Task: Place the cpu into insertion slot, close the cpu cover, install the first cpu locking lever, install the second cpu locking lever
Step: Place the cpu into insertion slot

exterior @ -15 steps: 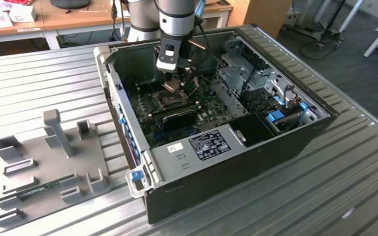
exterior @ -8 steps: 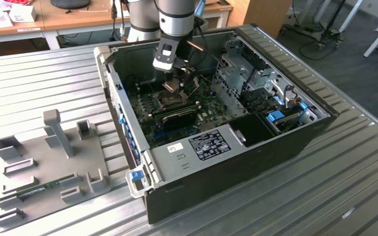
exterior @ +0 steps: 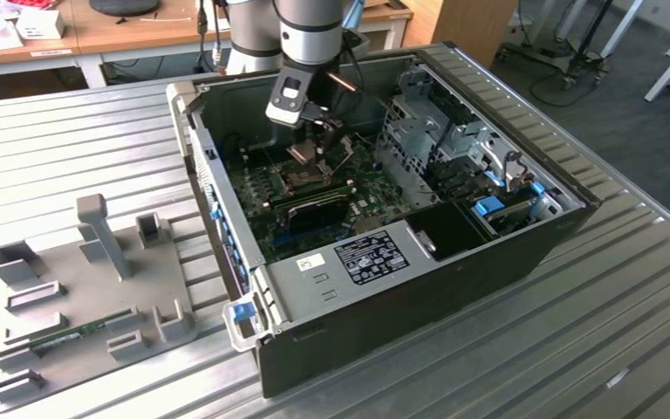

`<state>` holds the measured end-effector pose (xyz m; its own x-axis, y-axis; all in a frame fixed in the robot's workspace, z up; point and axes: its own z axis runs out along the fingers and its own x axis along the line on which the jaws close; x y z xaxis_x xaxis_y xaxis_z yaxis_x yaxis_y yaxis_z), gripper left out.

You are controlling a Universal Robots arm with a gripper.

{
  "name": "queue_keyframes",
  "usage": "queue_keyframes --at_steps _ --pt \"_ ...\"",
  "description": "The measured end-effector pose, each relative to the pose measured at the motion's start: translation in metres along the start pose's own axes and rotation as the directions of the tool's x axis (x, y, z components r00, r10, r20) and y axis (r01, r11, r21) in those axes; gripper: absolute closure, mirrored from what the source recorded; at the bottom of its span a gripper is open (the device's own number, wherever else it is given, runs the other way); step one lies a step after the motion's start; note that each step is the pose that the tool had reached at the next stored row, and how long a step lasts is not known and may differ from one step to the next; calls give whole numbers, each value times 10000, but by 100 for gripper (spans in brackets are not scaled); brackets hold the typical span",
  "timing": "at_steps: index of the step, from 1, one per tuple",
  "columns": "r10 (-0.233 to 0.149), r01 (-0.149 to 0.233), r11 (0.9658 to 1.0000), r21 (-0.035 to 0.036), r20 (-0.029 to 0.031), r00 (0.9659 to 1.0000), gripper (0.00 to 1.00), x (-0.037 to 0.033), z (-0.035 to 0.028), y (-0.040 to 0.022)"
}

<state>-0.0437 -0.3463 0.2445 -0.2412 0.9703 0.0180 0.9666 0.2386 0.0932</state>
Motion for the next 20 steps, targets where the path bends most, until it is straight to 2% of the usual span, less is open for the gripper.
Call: queue_keyframes --at_steps 9,11,15,20 --pt "64 -64 10000 -1 5 10000 46 5 0 -3" --pt "277 -277 9996 -7 24 9996 46 5 5 -3" --pt "953 -953 9954 -22 87 9954 46 4 16 -5" --pt "1482 -1482 9890 -37 137 9889 46 6 26 -12"
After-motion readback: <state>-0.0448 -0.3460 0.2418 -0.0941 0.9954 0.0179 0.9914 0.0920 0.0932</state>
